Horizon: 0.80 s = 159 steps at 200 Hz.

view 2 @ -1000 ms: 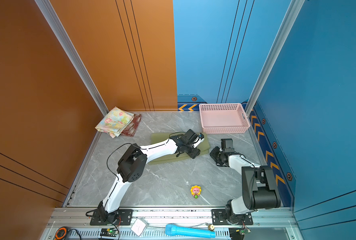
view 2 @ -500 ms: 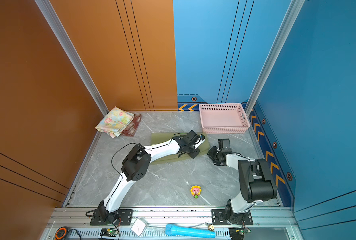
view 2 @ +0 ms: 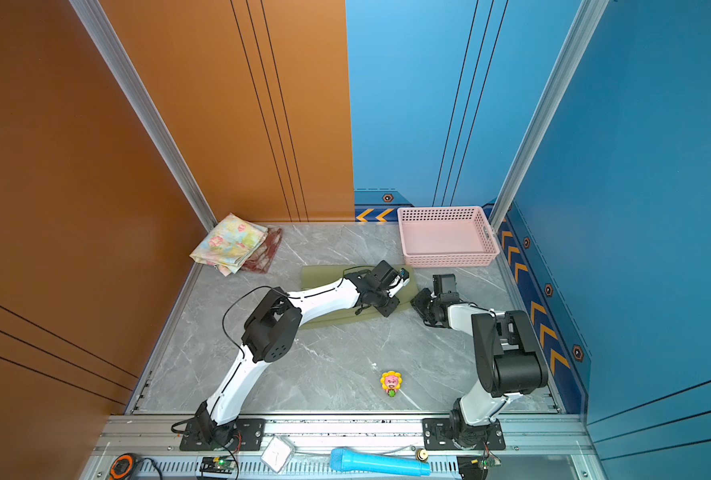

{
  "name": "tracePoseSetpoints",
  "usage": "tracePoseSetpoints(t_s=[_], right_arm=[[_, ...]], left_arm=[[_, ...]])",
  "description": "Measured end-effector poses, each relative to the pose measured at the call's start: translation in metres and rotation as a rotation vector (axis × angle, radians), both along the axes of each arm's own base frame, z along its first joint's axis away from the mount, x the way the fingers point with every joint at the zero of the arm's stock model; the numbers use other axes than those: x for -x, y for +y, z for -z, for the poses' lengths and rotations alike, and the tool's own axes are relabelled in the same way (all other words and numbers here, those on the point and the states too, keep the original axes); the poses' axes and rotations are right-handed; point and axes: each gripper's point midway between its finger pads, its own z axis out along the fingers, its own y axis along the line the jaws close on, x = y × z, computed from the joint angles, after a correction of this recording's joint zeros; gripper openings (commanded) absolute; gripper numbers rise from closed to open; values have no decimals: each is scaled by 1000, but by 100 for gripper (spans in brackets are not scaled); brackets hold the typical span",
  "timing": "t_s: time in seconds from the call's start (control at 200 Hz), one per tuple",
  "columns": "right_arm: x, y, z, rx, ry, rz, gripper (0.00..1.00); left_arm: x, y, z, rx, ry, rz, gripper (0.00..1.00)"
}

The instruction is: Fold and stack the skirts

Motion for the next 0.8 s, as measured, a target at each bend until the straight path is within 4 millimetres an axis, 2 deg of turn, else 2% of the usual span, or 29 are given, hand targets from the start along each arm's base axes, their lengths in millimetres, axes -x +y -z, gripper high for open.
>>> tracePoseSetpoints(t_s=[0.095, 0.23, 0.345, 0.796], right_arm=[[-1, 0, 3, -1, 4, 4, 9], [-1, 0, 4, -2, 5, 6, 4], [-1, 0, 4, -2, 4, 5, 3], [-4, -2, 4, -2, -3, 10, 3]], left_arm=[[0, 0, -1, -1, 1, 0, 20], [-1, -1, -3, 1, -1, 0, 16], [1, 1, -2, -7, 5, 0, 11], [4, 5, 1, -22, 14, 3, 4]])
